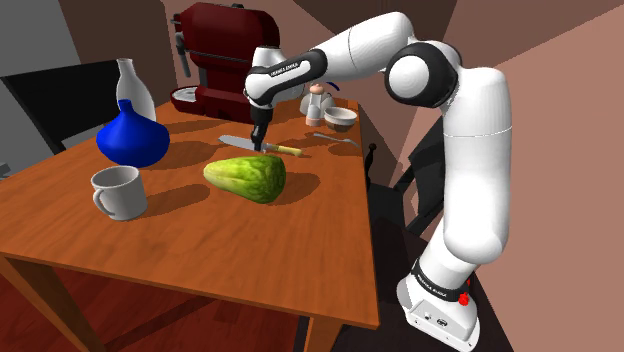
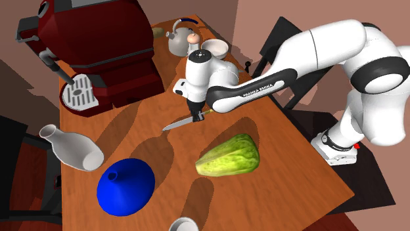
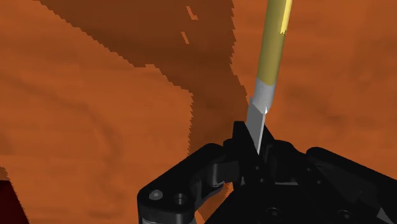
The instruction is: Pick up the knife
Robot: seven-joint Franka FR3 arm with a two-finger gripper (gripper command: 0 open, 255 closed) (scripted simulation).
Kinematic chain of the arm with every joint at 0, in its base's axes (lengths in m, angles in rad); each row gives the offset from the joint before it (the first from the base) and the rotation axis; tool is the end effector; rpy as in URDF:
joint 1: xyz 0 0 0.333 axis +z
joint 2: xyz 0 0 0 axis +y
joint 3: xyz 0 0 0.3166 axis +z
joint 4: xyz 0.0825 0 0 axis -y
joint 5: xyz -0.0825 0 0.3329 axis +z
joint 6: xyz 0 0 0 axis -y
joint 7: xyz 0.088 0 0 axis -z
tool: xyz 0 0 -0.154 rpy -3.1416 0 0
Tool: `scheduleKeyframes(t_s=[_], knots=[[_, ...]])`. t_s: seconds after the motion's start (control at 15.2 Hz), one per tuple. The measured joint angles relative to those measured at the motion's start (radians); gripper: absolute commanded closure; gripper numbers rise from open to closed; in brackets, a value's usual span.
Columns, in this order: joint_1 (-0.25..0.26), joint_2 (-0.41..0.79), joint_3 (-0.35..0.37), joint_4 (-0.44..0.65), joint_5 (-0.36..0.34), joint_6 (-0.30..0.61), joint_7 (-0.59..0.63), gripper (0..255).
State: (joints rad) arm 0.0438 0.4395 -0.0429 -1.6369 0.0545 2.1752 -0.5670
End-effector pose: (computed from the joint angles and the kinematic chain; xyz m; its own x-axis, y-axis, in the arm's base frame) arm 0.6434 0.0077 0.3510 0.8506 0.5163 0.0992 0.5163 -0.8560 0.0282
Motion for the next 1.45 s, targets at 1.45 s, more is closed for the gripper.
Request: scheduleKeyframes(t_s=[1.45], knots=[[0.001,-0.055,-0.002,0.116,-0.006,-0.171,0.008,255]])
